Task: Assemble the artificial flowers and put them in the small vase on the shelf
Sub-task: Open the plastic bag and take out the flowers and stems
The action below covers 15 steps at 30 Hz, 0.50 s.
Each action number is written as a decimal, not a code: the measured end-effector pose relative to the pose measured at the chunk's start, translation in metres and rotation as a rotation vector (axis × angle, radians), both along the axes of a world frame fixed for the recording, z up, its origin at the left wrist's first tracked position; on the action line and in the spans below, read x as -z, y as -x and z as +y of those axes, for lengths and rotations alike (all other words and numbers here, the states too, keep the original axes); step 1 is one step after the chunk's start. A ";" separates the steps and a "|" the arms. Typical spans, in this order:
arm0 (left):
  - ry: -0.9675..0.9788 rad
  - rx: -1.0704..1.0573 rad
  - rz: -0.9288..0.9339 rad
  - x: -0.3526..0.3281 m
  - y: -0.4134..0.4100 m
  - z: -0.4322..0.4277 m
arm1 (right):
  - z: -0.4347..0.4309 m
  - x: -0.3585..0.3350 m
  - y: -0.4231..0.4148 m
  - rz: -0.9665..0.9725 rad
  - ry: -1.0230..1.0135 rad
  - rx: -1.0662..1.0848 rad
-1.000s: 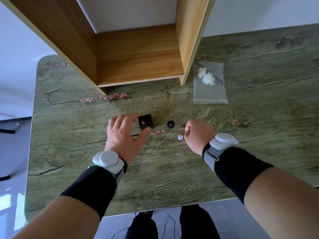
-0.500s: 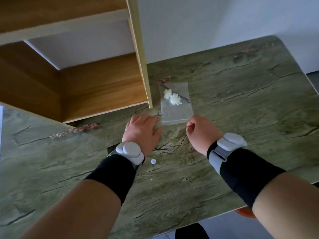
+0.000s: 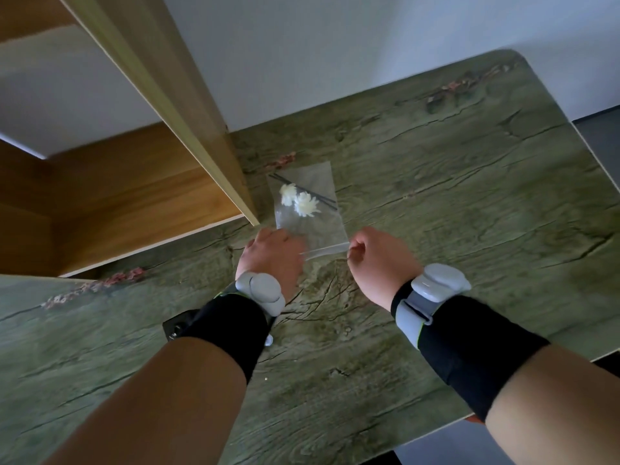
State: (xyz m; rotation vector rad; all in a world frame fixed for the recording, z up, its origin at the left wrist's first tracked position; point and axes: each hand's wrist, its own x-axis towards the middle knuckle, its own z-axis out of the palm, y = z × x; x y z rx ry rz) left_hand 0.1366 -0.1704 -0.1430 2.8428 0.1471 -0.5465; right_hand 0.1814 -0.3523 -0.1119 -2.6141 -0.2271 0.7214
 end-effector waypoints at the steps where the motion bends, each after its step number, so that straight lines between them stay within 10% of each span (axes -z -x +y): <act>1: -0.002 -0.001 0.010 0.000 0.000 0.001 | -0.001 0.000 0.000 0.000 -0.002 0.000; 15: 0.299 -0.201 -0.032 -0.018 0.023 -0.014 | -0.011 -0.020 0.020 0.086 -0.104 0.121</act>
